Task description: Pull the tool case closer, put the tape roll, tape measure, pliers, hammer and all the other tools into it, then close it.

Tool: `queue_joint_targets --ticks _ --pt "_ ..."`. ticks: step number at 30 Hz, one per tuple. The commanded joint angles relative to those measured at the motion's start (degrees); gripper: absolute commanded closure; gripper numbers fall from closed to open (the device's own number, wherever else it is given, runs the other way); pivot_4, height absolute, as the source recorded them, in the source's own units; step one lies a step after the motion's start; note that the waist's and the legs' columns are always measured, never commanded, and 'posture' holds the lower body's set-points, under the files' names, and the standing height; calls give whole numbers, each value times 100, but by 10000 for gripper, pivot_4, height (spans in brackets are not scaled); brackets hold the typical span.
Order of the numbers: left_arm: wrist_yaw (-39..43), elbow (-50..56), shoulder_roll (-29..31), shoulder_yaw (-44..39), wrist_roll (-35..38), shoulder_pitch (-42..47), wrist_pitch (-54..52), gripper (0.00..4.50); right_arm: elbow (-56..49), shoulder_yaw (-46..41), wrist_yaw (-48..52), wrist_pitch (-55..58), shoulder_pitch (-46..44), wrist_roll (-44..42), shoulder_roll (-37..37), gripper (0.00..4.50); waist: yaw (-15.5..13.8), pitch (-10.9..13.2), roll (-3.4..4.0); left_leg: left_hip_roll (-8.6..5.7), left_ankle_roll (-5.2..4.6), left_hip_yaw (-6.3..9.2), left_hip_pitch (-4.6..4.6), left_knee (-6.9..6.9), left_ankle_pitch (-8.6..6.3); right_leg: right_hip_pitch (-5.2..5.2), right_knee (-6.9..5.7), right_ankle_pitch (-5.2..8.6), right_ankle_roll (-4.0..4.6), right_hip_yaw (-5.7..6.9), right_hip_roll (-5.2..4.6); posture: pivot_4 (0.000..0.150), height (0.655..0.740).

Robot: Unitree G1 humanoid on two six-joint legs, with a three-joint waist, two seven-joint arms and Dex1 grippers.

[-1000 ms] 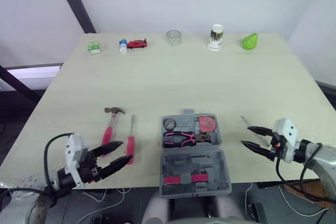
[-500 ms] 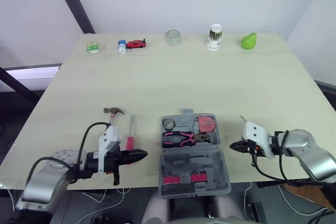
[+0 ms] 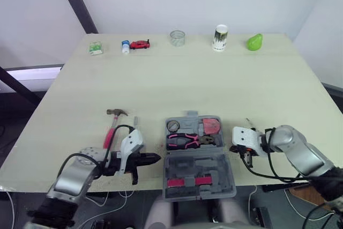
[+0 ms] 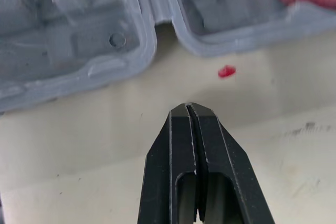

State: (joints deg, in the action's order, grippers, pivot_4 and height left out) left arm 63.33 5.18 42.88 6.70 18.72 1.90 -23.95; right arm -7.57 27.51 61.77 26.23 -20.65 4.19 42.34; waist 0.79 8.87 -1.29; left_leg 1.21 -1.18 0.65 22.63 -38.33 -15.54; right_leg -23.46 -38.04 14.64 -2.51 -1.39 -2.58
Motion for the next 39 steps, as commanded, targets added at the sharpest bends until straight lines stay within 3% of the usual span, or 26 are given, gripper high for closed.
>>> queue_joint_targets --ticks 1,39 --pt "-6 -88 -71 63 -91 118 146 44241 -85 133 98 79 -172 41 -169 45000 2 0 0 0 0 0 0 0 0 0 -1 0 0 -1 0 1500 7400" --pt "52 -2184 -822 247 -791 1493 1227 44241 1137 -107 -148 -233 -792 264 -758 45000 1 -2 1 -3 -1 -3 -4 -33 1 1 -44 -8 1 0 5 1500 7400"
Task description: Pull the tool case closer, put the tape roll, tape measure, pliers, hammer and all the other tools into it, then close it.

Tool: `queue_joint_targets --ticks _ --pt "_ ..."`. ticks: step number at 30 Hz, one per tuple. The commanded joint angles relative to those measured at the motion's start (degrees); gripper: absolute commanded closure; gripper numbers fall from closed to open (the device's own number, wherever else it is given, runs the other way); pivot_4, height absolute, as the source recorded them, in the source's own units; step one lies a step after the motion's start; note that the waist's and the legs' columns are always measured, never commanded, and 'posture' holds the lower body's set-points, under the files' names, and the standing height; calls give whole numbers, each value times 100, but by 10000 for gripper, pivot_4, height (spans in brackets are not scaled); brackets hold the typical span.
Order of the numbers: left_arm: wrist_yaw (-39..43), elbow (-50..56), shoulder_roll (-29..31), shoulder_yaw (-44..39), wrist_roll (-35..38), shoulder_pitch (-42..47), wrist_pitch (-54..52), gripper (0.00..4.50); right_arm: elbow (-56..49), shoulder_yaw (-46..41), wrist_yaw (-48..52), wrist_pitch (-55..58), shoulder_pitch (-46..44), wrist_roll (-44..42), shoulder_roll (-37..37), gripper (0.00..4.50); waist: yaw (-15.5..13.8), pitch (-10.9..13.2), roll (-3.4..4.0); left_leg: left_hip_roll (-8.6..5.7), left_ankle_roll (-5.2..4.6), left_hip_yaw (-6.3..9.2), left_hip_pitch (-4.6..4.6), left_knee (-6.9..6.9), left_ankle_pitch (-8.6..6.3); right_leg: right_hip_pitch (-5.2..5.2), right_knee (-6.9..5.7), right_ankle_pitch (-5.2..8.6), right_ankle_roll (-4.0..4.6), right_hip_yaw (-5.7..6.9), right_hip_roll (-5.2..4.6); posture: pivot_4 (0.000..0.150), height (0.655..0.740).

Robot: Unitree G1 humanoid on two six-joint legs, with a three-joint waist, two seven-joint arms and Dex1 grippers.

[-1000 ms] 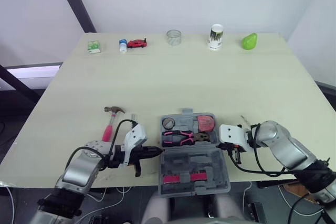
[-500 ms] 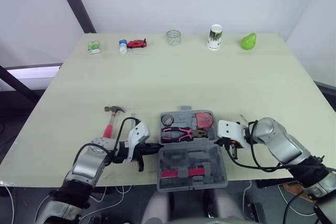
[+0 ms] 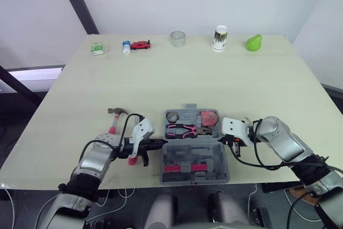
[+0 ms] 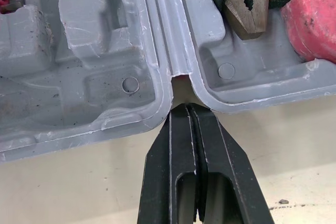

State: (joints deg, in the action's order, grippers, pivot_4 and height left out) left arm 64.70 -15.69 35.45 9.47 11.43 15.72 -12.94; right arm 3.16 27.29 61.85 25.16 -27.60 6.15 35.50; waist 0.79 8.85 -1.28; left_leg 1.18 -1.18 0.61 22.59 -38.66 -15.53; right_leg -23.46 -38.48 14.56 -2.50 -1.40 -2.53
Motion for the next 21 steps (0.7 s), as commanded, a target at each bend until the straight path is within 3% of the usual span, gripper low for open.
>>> queue_joint_targets --ticks 1,21 --pt "-81 -114 -86 -33 -71 119 139 44241 91 -93 -164 -147 -104 81 -84 45000 0 0 0 0 0 0 0 -1 0 0 -2 0 0 -1 0 1500 7400" --pt "-78 -378 -199 -39 -181 319 296 44241 281 -166 -233 -263 -105 171 -142 45000 -3 0 0 -1 0 1 -1 -8 0 0 -9 0 0 -2 0 1500 7400"
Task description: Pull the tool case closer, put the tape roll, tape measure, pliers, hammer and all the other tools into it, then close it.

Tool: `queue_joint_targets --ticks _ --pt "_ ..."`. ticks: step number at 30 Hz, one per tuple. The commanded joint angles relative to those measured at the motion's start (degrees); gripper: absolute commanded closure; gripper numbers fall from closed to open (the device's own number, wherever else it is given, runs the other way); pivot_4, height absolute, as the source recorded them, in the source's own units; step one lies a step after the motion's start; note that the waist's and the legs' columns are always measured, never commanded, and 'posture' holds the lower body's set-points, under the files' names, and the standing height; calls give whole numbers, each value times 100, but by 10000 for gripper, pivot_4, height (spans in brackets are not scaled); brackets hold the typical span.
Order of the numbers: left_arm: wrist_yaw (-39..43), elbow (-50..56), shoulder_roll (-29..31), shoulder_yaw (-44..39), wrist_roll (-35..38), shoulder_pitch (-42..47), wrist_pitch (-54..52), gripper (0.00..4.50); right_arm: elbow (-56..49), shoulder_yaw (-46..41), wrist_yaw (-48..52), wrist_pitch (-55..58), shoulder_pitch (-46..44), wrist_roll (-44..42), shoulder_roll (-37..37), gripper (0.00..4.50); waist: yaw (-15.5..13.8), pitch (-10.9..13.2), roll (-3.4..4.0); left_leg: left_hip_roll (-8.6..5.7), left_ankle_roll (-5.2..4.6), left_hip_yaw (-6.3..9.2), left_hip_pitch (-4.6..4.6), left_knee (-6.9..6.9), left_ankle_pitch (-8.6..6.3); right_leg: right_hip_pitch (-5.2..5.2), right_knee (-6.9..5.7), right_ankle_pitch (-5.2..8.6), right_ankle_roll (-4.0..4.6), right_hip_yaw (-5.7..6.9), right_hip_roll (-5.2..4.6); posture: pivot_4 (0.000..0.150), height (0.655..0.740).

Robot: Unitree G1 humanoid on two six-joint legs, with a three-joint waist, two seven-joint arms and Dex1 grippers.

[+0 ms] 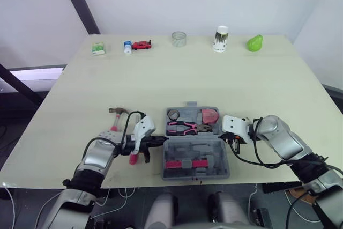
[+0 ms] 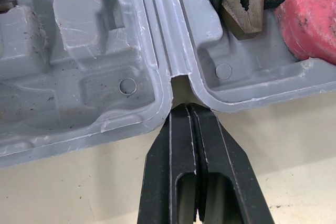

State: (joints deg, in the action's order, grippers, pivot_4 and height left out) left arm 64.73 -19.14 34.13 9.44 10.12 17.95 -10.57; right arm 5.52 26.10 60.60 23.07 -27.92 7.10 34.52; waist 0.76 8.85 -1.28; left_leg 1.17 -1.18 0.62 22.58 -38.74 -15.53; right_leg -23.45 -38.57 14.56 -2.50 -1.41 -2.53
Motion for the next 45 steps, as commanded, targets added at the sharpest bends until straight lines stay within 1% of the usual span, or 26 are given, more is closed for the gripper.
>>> queue_joint_targets --ticks 1,10,27,36,45 --pt "-82 -30 -72 -33 -52 100 58 44241 47 -50 -111 -55 -72 80 -47 45000 0 0 0 0 0 0 0 0 0 0 0 0 0 0 0 1500 7400" --pt "-95 146 -277 47 -70 192 -87 44241 139 -83 -116 -101 -95 110 -31 45000 -13 0 0 -2 0 -1 0 -2 0 1 0 0 0 0 -1 1500 7400" --pt "34 140 -647 154 -197 490 -217 44241 101 -259 -72 -62 10 175 115 45000 -25 0 0 -13 0 0 7 -4 0 4 2 -4 -7 2 -5 1500 7400" --pt "94 254 -676 176 -200 413 -279 44241 -175 -304 -6 105 219 105 276 45000 -36 0 1 -18 0 3 16 -4 0 3 6 -4 -9 8 -9 1500 7400" --pt "98 284 -625 153 -207 313 -258 44241 -390 -287 6 291 306 53 160 45000 -24 0 1 -18 0 6 18 -4 0 3 6 -4 -9 10 -10 1500 7400"
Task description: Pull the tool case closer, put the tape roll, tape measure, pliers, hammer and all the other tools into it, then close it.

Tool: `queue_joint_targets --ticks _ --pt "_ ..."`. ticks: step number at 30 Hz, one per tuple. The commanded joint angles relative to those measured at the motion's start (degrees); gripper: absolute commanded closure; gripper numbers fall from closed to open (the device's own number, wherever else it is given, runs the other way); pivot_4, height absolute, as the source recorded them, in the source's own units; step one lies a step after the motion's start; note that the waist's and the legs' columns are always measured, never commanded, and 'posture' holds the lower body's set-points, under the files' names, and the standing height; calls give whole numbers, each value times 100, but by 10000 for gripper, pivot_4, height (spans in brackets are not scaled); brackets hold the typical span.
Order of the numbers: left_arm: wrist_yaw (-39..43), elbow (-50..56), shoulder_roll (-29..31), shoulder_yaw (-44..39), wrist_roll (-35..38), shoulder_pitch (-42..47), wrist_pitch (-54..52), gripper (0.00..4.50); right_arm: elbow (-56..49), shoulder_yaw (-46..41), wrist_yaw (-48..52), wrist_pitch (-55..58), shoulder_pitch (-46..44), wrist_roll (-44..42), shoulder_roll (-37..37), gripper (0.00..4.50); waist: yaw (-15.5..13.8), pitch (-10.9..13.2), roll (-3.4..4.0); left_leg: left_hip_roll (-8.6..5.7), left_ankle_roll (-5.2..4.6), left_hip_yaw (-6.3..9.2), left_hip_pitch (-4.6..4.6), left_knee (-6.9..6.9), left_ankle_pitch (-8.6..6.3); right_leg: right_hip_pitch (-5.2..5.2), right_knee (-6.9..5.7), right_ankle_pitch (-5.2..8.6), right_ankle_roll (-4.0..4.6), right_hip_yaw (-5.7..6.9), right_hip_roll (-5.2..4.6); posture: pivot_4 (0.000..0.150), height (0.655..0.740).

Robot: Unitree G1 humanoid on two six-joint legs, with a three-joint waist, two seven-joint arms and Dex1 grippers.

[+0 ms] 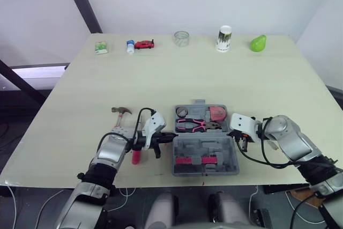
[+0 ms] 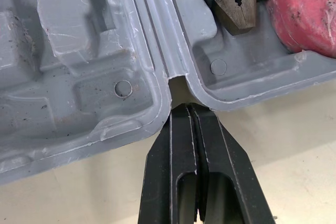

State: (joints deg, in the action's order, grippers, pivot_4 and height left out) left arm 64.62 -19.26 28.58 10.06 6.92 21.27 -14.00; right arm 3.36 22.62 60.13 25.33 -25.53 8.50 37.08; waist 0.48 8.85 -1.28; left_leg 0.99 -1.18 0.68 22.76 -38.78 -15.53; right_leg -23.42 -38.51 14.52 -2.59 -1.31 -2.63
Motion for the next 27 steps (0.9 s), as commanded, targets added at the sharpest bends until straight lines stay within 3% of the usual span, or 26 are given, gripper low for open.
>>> queue_joint_targets --ticks 1,27 --pt "104 294 -55 75 113 -32 85 44241 -191 64 54 87 69 -97 -120 45000 5 0 0 0 0 1 0 0 0 0 0 0 0 1 0 1500 7400" --pt "13 227 112 -150 138 -76 66 44241 -242 112 101 72 26 -125 -399 45000 44 0 0 5 0 15 -2 1 0 -2 -2 0 1 2 4 1500 7400"
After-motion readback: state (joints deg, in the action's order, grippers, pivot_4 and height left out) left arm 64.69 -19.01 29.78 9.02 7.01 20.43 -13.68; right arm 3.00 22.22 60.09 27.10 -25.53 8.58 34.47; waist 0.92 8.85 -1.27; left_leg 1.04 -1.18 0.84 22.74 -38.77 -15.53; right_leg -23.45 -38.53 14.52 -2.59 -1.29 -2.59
